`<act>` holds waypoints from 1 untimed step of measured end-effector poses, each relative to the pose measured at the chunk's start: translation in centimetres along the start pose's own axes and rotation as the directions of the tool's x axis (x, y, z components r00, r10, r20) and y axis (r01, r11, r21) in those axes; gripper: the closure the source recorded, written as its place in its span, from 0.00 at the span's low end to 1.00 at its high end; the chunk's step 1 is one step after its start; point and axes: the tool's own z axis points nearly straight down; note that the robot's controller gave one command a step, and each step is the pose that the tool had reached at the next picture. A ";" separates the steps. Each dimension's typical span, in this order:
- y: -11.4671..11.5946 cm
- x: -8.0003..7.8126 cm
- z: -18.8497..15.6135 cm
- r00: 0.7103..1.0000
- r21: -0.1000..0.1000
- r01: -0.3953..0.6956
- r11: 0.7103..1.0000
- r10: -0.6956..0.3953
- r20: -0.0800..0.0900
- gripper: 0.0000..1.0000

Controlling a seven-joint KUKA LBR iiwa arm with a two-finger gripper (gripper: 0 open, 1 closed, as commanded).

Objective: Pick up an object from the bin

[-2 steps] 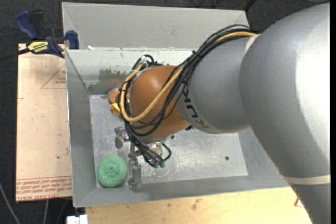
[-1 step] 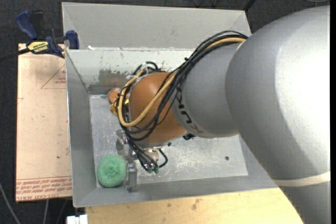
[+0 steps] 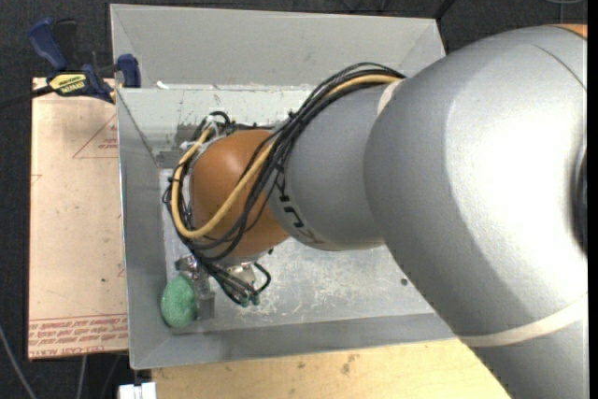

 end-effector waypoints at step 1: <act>0.0 0.0 0.0 1.000 0.000 0.000 1.000 0.000 0.000 1.00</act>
Offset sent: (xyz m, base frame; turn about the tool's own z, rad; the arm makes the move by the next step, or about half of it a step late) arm 0.0871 -0.0344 0.2176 -0.0080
